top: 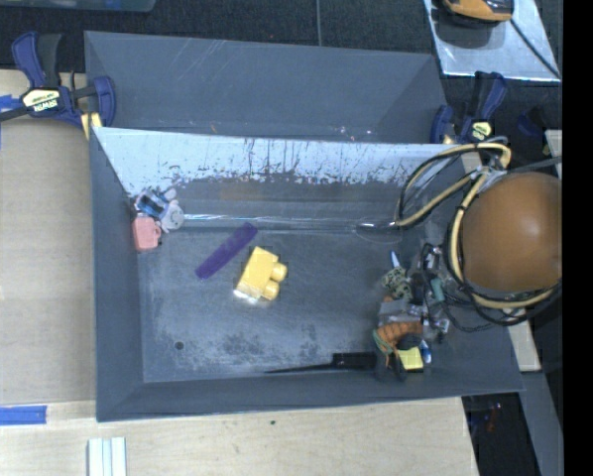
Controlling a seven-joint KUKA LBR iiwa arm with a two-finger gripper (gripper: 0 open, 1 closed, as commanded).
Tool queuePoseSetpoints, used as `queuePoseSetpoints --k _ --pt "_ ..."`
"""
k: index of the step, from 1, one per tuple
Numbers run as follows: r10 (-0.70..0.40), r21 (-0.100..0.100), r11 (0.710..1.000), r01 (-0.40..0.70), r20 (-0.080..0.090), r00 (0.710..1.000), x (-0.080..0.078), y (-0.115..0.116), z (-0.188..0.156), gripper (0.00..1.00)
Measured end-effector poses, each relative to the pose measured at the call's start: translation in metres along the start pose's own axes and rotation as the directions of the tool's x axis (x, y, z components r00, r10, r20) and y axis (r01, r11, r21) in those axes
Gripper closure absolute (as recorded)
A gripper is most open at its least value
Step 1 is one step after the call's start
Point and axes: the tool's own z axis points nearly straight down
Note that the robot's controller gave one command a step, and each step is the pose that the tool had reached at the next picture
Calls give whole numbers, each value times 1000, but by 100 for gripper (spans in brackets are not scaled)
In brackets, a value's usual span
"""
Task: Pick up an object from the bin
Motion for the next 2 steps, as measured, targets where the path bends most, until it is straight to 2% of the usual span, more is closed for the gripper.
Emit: queuePoseSetpoints --k 2 --pt "2 -6 1000 -2 1 1000 -3 -1 -62 100"
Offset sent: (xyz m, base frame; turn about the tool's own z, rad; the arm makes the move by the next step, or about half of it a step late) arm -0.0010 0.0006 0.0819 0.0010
